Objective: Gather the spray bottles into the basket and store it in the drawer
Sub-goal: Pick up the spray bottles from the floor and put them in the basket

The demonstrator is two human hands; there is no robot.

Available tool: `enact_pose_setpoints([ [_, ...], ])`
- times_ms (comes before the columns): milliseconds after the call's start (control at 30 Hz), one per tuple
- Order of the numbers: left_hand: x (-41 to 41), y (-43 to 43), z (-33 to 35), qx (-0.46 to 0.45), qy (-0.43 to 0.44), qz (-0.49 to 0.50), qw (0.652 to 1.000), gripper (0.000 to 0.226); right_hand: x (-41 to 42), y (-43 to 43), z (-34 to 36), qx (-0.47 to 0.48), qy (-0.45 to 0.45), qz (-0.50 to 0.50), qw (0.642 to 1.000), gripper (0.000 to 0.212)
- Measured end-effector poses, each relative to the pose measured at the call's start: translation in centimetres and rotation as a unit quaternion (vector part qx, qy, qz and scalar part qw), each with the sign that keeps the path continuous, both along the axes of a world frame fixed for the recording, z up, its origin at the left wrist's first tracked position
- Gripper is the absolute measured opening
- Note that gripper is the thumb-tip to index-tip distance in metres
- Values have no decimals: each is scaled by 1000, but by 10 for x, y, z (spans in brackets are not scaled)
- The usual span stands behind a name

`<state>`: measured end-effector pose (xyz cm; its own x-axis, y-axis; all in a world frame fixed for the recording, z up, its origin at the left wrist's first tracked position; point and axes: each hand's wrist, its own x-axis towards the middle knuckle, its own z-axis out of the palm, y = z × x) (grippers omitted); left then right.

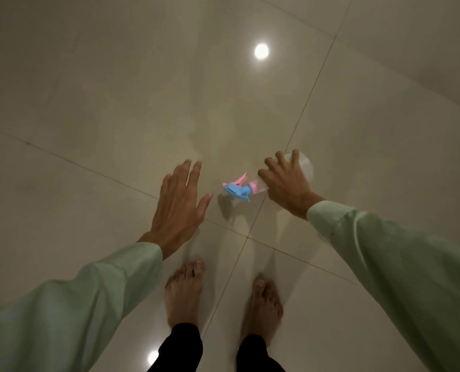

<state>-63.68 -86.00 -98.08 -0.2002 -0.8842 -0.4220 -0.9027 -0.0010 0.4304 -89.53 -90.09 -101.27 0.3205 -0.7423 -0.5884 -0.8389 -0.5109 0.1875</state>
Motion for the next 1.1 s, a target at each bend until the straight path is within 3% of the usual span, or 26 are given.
enact_pose_setpoints([
  [267,20,31,138,-17,10,54,998,68,39,49,135,-27,-117,-142,983,33],
  [500,59,91,318,-52,8,171,984,66,89,80,314,-76,-202,-158,964,16],
  [700,115,179,431,-82,-2,290,953,67,163,134,433,-67,-249,-138,956,16],
  [967,223,353,498,-129,-34,399,907,69,302,257,506,-45,-326,-65,942,26],
  [1100,278,462,511,-108,-58,450,884,69,379,339,518,-18,-358,-17,933,35],
])
